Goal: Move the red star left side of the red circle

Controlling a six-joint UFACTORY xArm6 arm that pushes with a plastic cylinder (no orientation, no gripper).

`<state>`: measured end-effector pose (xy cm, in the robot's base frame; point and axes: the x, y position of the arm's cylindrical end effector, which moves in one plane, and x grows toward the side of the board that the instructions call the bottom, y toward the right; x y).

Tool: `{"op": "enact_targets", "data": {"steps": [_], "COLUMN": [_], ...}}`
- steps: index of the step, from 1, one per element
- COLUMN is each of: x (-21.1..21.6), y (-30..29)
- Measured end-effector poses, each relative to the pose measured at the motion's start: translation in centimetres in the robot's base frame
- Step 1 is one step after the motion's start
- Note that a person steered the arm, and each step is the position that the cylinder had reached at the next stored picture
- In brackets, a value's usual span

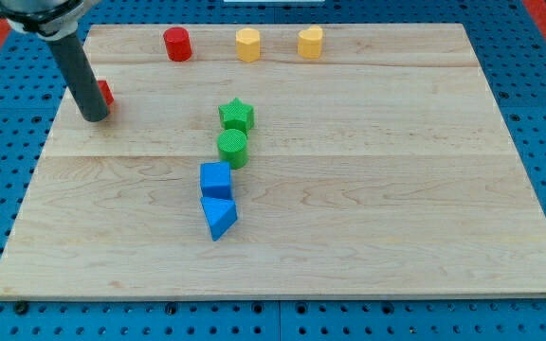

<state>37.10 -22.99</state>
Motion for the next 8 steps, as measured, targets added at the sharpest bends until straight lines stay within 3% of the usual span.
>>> {"op": "enact_targets", "data": {"steps": [2,4,8], "x": [-3.3,-2.5,-8.1], "y": [0.0,-2.7,-3.0]}}
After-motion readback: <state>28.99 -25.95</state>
